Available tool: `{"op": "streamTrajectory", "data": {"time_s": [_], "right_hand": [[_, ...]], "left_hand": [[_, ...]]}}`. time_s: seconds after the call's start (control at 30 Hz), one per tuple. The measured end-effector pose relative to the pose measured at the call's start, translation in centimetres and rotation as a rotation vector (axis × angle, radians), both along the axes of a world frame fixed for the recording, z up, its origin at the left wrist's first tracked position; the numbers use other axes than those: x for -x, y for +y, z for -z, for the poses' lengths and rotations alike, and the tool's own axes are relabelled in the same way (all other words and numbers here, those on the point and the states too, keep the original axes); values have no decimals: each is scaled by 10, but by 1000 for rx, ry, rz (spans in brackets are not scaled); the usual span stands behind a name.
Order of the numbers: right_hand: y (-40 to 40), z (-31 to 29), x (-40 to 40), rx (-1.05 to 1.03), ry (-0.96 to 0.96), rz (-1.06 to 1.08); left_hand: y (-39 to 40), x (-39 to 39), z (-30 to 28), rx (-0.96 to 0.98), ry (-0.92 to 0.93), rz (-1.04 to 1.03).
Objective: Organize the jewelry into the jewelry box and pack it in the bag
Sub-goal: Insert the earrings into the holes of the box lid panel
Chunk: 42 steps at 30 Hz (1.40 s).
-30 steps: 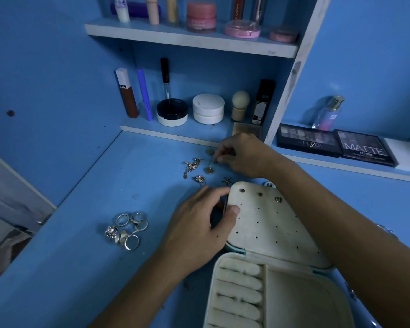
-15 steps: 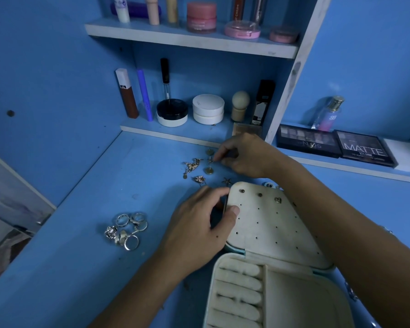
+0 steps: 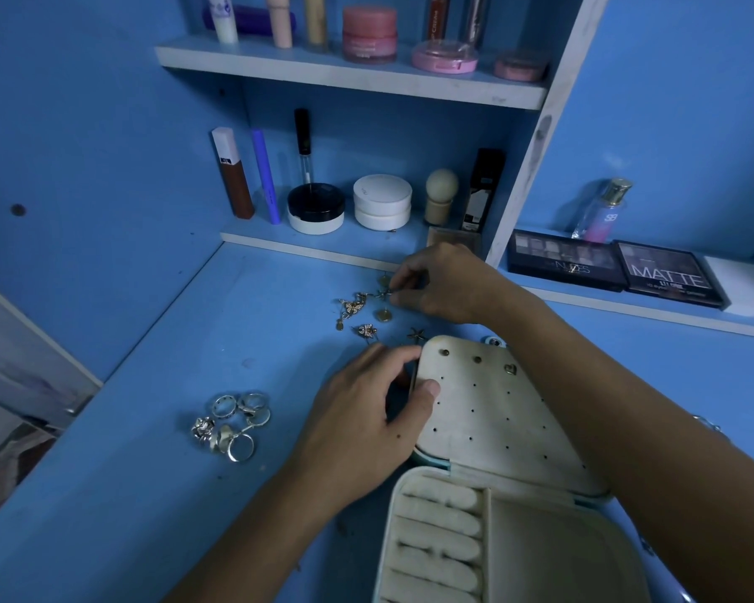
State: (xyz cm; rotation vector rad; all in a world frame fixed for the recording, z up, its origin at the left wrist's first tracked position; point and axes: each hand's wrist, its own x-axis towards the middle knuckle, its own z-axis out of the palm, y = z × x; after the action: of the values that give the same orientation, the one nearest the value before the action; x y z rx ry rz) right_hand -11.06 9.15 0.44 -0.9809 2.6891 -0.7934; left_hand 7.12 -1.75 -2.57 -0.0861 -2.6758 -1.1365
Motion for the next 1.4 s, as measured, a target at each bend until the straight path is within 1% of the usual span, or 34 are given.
{"op": "streamTrajectory", "data": {"time_s": [0.33,0.87,1.07,1.3,1.4], "right_hand": [[-5,1,-1,4,26,27],[-6,-1,-3,9,66,-14],[0,-13,-16,134,113,68],[26,-37,-42,285,16,89],[48,-46,-55,345,-12,150]], "left_hand": [[0,0,0,2,7,3],[0,-1,-1,-11,-5,9],[-1,0,1,-21,4,11],[-2,1,2,-39,19,-7],[-2,1,1,-60,9,-8]]}}
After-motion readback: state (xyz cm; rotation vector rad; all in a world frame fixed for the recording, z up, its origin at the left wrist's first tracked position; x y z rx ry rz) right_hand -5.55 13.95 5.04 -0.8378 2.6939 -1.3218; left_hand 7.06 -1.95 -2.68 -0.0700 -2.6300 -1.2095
